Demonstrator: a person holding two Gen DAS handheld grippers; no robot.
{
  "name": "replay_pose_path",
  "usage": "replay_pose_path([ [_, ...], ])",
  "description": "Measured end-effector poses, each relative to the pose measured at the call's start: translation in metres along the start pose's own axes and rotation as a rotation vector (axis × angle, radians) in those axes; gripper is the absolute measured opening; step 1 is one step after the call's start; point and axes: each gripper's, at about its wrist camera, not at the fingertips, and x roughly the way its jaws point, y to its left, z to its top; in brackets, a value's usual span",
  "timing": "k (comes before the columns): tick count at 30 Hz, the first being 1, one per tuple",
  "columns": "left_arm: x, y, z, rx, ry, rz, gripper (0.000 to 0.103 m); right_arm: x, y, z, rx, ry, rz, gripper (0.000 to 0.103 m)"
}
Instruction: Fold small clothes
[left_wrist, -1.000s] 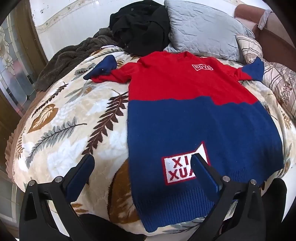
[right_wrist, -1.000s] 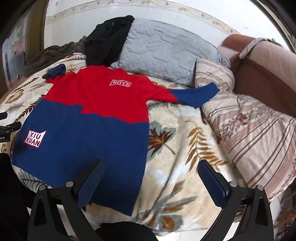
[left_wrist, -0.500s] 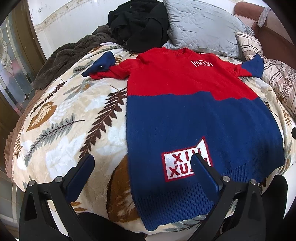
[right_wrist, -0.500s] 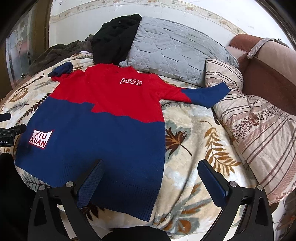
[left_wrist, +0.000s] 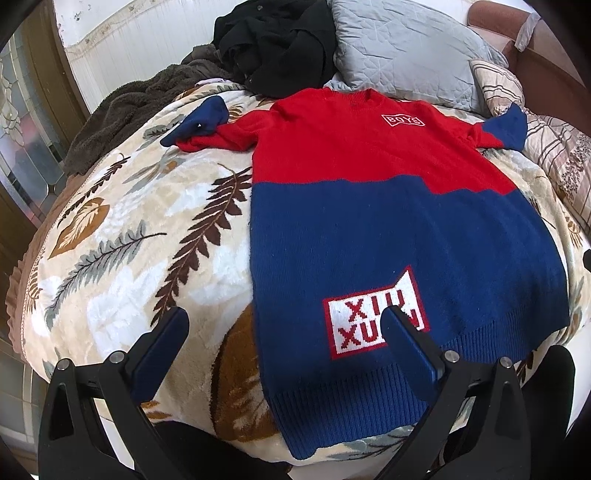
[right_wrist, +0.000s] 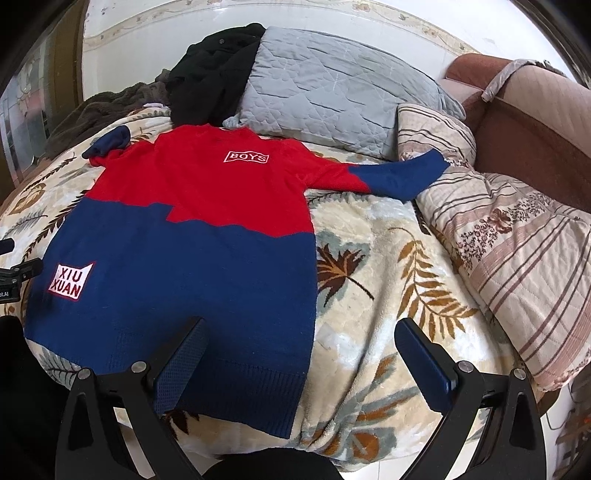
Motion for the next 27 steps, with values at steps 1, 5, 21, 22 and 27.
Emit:
replay_pose_path([
  [1,0.000,0.000,0.000,-0.001,0.001,-0.001,0.103,0.000,0.000,0.000,0.001,0.002,-0.001,0.101],
  [5,0.001,0.001,-0.001,0.000,0.007,0.001,0.103,0.002,-0.002,-0.002,0.005,0.008,-0.003,0.101],
  [21,0.004,0.001,-0.002,0.002,0.025,0.001,0.103,0.005,-0.009,-0.005,0.038,0.016,0.009,0.101],
  [22,0.004,0.001,-0.001,0.001,0.026,0.000,0.103,0.006,-0.010,-0.006,0.042,0.018,0.011,0.101],
  [27,0.006,0.002,-0.001,0.001,0.030,0.001,0.103,0.009,-0.015,-0.007,0.063,0.025,0.020,0.101],
])
